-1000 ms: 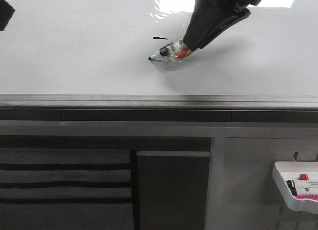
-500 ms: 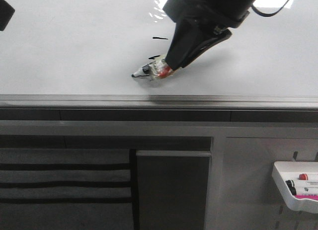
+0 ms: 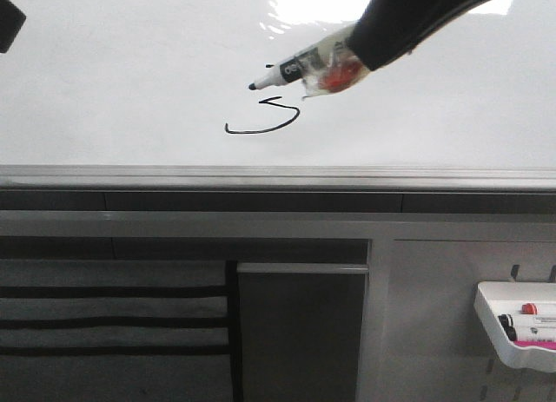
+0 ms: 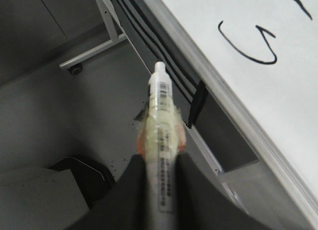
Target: Write number 3 on whiteboard
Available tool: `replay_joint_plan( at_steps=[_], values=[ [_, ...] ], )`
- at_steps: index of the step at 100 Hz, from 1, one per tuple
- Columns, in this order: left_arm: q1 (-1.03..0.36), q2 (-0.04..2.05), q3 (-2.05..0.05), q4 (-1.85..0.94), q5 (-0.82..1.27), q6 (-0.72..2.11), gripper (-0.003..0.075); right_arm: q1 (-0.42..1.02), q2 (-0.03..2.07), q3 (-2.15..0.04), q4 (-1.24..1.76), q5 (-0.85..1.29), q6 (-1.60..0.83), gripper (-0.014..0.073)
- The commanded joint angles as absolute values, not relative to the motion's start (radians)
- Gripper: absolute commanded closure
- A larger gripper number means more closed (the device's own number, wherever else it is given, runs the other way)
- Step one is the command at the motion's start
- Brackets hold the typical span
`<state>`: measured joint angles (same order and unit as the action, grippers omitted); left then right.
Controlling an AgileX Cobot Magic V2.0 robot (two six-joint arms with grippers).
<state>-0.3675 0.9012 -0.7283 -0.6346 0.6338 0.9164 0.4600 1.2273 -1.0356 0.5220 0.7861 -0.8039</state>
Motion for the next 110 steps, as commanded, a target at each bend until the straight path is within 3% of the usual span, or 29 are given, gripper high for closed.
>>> replay_joint_plan(
  at_steps=[1, 29, 49, 83, 110],
  values=[
    [-0.364, 0.891, -0.755, -0.673, 0.582, 0.909, 0.0426, 0.460, 1.144, -1.027, 0.545, 0.744, -0.874, 0.0554],
    [-0.372, 0.900, -0.755, -0.681, 0.587, 0.925, 0.0426, 0.464, 1.113, -1.024, 0.554, 0.776, -1.169, 0.0554],
    [-0.492, 0.986, -0.812, -0.681, 0.666, 1.084, 0.0426, 0.549, 1.113, -1.024, 0.554, 0.756, -1.328, 0.0554],
    [-0.718, 1.166, -0.978, -0.599, 0.664, 1.157, 0.0426, 0.621, 1.113, -1.024, 0.554, 0.687, -1.340, 0.0554],
    [-0.756, 1.250, -1.034, -0.561, 0.664, 1.157, 0.0426, 0.621, 1.113, -1.024, 0.554, 0.689, -1.340, 0.0554]
  ],
)
